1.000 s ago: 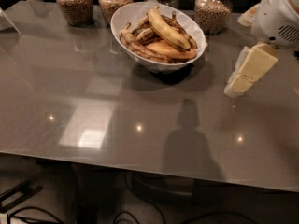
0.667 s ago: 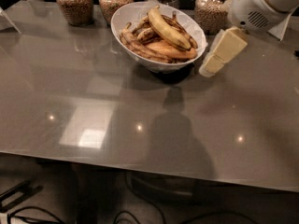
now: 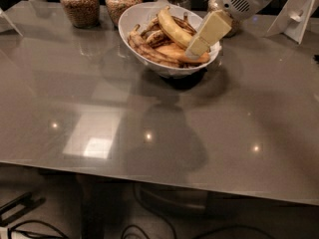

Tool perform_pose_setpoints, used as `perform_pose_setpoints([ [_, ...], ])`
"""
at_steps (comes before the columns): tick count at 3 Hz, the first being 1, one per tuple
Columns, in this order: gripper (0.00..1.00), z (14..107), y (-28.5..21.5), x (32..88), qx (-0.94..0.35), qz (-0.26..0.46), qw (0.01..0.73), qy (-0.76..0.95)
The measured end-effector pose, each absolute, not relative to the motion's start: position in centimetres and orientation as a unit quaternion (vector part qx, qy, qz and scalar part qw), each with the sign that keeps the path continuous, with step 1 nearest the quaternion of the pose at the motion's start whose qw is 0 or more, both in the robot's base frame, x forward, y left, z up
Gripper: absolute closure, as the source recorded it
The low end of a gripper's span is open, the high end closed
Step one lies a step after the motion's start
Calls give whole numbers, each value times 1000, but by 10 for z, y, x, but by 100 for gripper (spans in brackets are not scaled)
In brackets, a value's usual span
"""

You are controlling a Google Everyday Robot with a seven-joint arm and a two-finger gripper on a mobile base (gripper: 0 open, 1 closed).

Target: Pick banana from white bowl

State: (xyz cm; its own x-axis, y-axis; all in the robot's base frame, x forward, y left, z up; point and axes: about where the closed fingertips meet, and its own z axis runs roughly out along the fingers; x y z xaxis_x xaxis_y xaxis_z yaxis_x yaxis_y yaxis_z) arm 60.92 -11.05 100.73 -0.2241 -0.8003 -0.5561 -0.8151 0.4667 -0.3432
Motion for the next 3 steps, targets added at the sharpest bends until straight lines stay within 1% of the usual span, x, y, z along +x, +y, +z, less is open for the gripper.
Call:
perform_pose_setpoints([
  [1,0,1003,-98,620,-506,21,375,777],
  [2,0,996,-67,647,-485,50,419,766],
  [3,4,987,-42,667,-469,73,441,762],
])
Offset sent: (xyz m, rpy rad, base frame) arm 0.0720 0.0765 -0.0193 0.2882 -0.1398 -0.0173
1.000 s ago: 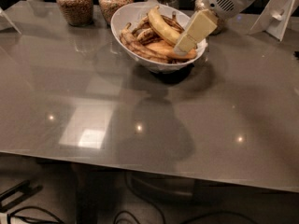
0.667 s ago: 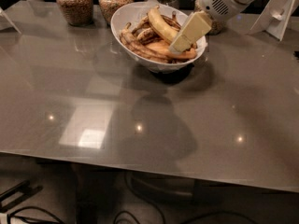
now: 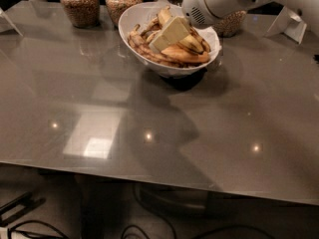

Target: Pick banana from white bowl

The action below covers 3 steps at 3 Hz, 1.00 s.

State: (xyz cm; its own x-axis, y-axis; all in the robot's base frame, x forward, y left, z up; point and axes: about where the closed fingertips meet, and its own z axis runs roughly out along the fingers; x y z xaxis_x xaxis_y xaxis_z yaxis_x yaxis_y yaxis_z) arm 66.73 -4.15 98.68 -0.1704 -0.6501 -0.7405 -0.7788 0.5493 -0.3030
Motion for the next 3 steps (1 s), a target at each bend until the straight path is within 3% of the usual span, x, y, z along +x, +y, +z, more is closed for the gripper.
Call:
perform_pose_setpoints([
  [2,32,964,-28,694,-443,74,450,772],
  [3,31,957,-35,704,-432,51,454,778],
])
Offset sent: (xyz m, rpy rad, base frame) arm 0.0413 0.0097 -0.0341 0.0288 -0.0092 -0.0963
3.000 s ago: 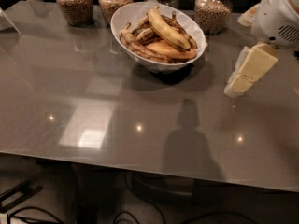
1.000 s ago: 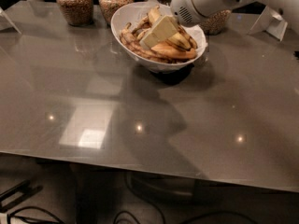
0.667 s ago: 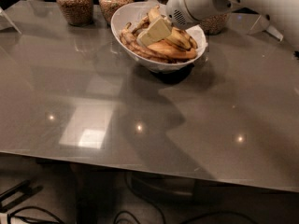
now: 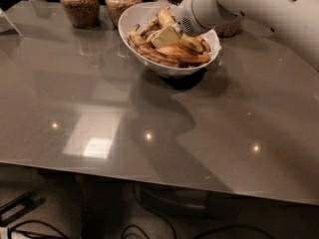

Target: Pick banana from white bowl

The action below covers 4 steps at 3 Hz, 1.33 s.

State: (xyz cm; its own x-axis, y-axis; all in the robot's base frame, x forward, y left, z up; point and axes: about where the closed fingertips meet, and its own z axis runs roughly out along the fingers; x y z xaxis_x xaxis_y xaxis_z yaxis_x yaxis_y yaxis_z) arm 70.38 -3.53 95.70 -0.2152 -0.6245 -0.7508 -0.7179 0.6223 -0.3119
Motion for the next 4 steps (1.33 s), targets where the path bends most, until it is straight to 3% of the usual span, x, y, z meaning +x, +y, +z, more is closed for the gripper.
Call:
perform_pose_setpoints([
  [1,30,953,-48,714,-419,18,458,784],
  [2,36,949,-58,721,-409,-4,457,790],
  [4,77,944,-64,724,-405,-14,455,793],
])
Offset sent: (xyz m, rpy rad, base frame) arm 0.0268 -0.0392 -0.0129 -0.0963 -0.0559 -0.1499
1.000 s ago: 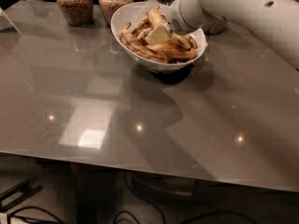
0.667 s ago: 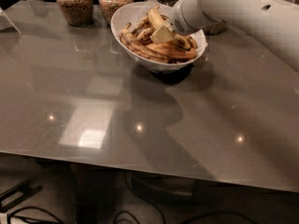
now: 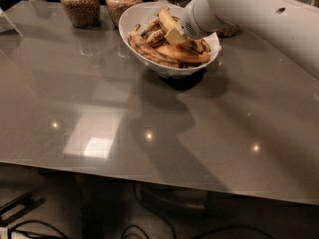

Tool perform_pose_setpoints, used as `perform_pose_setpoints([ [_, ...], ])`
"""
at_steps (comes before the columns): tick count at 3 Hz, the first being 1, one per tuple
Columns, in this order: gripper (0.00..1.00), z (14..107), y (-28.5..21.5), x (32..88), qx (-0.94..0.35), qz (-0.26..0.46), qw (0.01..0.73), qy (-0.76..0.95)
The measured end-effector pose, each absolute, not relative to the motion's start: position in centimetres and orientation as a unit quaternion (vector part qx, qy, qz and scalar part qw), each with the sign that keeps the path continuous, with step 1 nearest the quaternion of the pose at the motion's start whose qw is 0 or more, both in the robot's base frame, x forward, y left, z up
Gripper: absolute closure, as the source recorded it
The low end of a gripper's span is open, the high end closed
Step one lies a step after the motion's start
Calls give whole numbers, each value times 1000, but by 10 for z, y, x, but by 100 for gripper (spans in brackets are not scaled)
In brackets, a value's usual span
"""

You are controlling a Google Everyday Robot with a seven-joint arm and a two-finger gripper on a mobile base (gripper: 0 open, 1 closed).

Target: Pick banana from white bowl

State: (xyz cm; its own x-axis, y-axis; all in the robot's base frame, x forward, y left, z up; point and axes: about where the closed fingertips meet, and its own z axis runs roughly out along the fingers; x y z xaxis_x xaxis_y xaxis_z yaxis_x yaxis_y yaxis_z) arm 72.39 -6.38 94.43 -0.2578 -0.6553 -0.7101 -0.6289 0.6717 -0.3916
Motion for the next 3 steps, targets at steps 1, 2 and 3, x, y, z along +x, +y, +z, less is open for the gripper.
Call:
perform_pose_setpoints([
  [1,99,952,-64,717,-408,-10,461,788],
  [2,100,969,-64,707,-417,2,474,775],
  [3,100,985,-66,679,-446,36,474,759],
])
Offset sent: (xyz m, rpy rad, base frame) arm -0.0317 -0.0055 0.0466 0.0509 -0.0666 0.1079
